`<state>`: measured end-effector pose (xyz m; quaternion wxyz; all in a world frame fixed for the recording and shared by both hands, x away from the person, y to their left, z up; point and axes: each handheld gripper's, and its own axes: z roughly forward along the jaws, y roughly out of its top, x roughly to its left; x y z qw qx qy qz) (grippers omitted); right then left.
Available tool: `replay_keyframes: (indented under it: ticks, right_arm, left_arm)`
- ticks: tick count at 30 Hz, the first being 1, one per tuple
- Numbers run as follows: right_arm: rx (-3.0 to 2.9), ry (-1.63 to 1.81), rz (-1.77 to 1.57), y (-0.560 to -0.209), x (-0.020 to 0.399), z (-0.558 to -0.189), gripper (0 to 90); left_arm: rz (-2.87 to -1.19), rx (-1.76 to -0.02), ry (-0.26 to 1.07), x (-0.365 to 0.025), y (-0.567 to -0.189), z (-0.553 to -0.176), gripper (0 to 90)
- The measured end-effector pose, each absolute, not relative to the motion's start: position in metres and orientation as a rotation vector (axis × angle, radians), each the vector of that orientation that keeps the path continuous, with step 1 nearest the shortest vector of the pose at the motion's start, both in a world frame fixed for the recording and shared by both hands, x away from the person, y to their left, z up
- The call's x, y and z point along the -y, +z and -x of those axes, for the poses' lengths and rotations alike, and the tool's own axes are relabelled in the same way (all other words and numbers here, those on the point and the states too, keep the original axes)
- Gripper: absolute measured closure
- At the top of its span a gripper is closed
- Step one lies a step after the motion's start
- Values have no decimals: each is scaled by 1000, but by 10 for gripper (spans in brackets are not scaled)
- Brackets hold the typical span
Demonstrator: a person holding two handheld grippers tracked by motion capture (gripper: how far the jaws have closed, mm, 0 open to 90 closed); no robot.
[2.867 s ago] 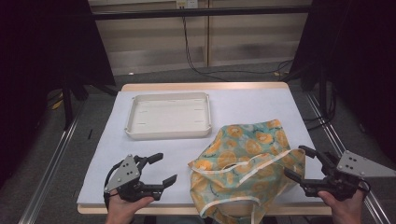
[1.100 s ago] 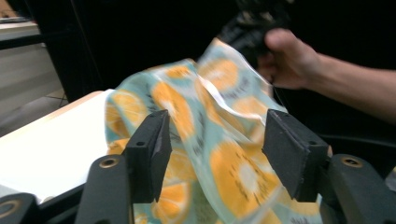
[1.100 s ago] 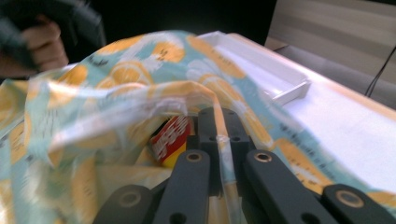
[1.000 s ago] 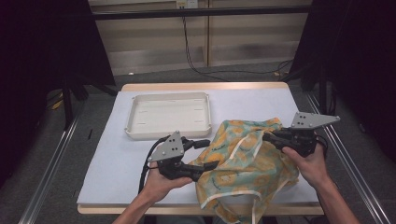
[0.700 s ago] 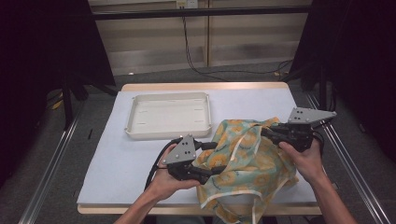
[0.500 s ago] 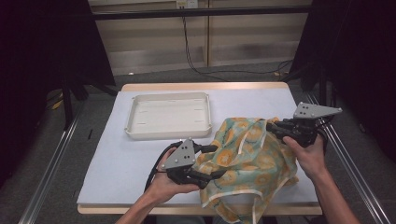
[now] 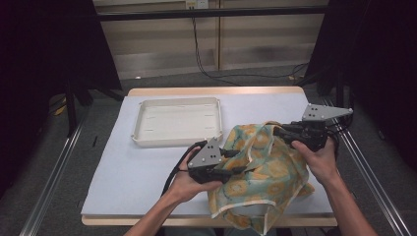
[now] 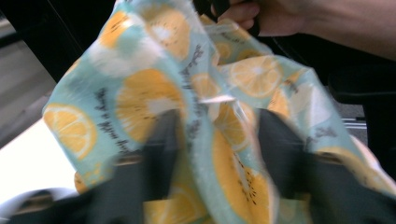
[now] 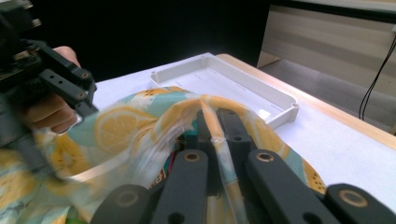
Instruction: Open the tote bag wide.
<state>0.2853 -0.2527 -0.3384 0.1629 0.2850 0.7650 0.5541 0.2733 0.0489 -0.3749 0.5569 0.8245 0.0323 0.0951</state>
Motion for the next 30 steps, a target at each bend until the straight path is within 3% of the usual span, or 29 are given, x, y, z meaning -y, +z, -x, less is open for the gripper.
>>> replay_keyframes:
  ticks: [2,3,5,13,17,21,25,30]
  right_arm:
    - [-2191,1581,-816,-341,253,-285,857]
    - [-2194,1571,-812,-344,255,-282,798]
    - [-2184,1577,-799,-346,256,-279,791]
    - [-2137,1558,-845,-345,276,-261,519]
    - [-2110,1579,-848,-340,282,-254,493]
    - [-2077,1603,-842,-334,287,-244,498]
    - [-2039,1609,-830,-326,291,-237,561]
    - [-2108,1673,-716,-320,283,-230,802]
  left_arm:
    - [-1939,-87,204,-52,-375,-279,836]
    - [-1924,-98,176,-55,-374,-283,900]
    - [-1901,-120,172,-60,-370,-288,900]
    - [-1771,-248,152,-85,-351,-311,900]
    - [-1765,-292,160,-87,-348,-318,900]
    - [-1747,-344,154,-88,-348,-328,900]
    - [-1722,-392,132,-88,-353,-338,900]
    - [-1723,-441,126,-84,-356,-350,900]
